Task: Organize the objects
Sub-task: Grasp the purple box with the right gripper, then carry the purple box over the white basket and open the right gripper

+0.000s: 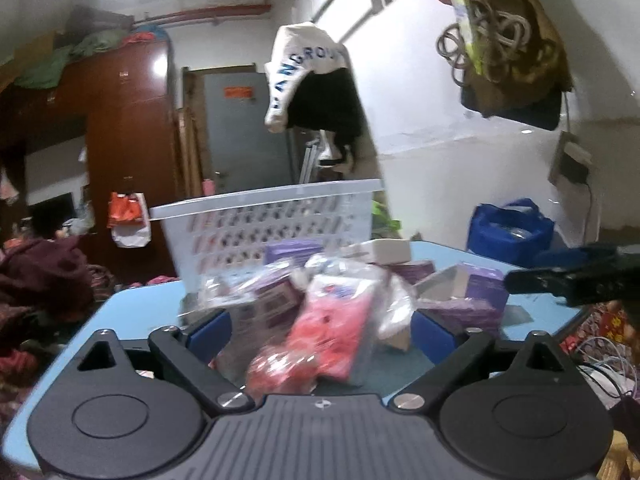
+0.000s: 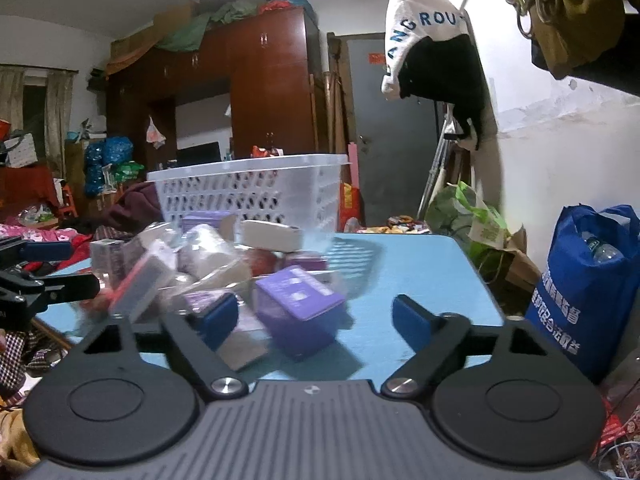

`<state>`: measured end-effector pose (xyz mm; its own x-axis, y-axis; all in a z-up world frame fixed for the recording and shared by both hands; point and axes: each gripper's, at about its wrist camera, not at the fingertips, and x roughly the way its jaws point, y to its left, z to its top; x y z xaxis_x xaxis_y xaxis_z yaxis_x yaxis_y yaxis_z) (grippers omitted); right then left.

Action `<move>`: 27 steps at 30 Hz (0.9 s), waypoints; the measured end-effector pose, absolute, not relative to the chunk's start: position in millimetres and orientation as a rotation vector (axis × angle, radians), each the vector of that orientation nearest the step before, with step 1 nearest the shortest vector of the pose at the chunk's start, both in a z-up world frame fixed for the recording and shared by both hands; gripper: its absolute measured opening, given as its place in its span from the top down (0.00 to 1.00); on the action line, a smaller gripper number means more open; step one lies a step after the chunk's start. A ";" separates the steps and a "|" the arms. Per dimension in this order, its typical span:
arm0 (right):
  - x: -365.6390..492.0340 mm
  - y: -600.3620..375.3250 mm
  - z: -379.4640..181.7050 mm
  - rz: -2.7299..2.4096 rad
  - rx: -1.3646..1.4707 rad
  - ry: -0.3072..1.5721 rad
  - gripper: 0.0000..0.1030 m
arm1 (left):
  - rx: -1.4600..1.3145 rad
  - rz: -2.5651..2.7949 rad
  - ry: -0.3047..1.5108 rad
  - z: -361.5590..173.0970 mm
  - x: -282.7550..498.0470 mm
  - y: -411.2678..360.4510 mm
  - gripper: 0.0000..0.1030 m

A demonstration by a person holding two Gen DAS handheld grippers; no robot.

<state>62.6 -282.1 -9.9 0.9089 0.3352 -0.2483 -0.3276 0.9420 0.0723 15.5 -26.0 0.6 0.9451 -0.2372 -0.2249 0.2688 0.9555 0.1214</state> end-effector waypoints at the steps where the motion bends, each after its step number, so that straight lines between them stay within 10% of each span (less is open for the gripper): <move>1: 67.7 -284.7 -9.0 0.339 0.034 0.270 0.25 | 0.156 -0.276 0.223 1.4 23.5 -29.6 0.07; 7: 88.1 -279.2 -9.3 0.376 -0.001 0.312 0.27 | 0.180 -0.301 0.313 -5.9 64.9 -38.3 0.14; 13: 107.1 -263.4 -16.7 0.441 -0.038 0.398 0.57 | 0.175 -0.308 0.357 -15.2 79.7 -33.7 0.22; 17: 102.4 -267.6 -17.7 0.446 -0.019 0.389 0.57 | 0.166 -0.317 0.335 -13.3 76.4 -29.6 0.41; 27: 106.5 -269.3 31.3 0.447 0.016 0.278 0.57 | 0.054 -0.383 0.281 30.0 97.3 -19.8 0.42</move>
<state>106.5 -269.3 31.3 0.8646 0.4288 -0.2620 -0.4244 0.9023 0.0761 97.3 -19.8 30.0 0.8892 -0.3611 -0.2809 0.3758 0.9267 -0.0014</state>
